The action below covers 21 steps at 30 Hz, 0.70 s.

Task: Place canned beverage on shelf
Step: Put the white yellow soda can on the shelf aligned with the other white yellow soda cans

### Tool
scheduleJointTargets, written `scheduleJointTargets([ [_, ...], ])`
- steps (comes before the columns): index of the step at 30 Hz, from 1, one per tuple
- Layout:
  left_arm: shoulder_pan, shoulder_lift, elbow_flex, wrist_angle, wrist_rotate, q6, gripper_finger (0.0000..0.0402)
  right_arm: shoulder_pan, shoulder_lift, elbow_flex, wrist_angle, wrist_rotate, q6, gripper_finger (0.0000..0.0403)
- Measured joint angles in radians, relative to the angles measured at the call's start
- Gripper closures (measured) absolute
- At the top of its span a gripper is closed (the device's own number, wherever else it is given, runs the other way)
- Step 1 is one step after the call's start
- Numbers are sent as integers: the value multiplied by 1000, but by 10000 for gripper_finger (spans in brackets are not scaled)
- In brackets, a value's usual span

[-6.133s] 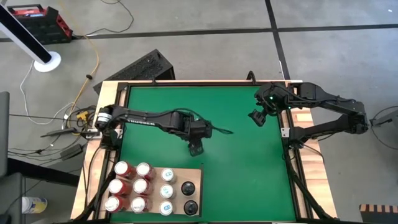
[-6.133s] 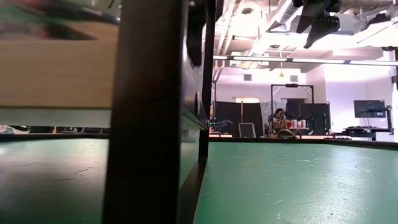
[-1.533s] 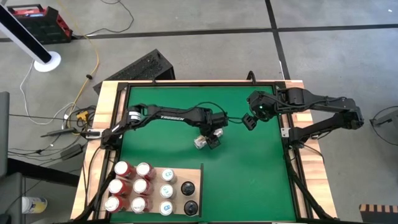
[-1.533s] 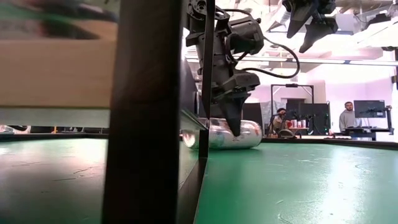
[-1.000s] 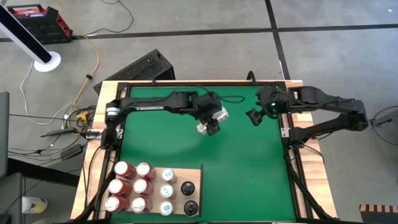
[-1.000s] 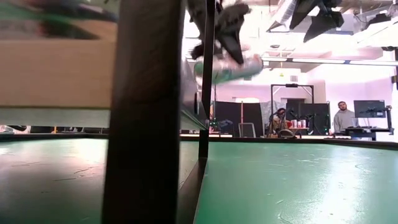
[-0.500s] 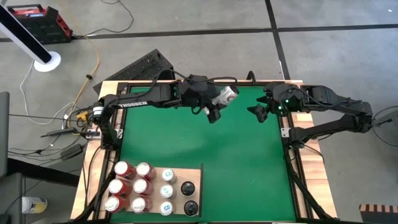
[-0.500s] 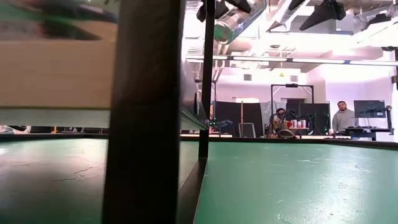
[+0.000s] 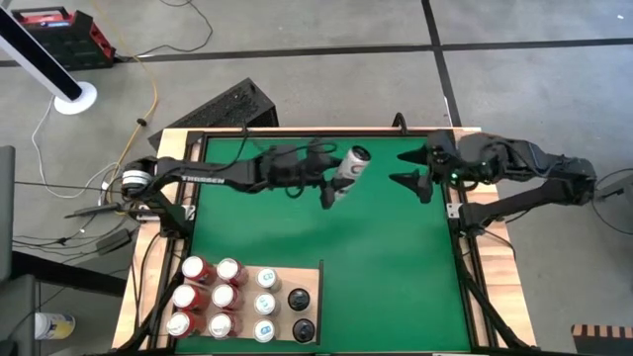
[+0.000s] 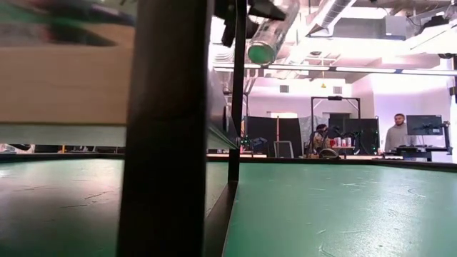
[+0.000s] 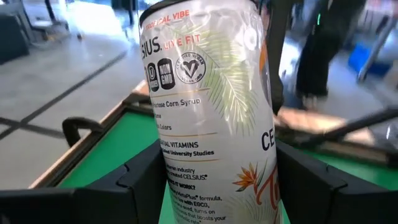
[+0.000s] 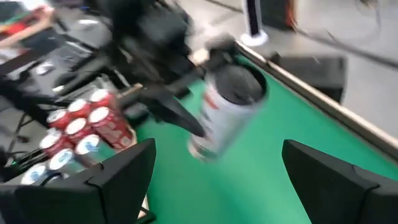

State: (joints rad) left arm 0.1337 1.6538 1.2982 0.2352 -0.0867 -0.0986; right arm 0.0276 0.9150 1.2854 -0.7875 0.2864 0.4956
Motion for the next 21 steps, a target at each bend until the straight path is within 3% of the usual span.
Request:
scheduleJointTargets([
  [4, 0, -29, -208, 229, -42, -73, 170, 55, 8, 0, 117, -37, -125, 29],
  [7, 0, -27, -290, 289, -72, -112, 170, 71, 35, 0, 197, -56, -187, 29],
  [12, 1, -27, -326, 285, -100, -102, 170, 31, 82, 0, 211, -70, -280, 29],
  [21, 1, -27, -326, 301, -70, -102, 170, -134, 122, -1, 252, -355, -420, 29],
])
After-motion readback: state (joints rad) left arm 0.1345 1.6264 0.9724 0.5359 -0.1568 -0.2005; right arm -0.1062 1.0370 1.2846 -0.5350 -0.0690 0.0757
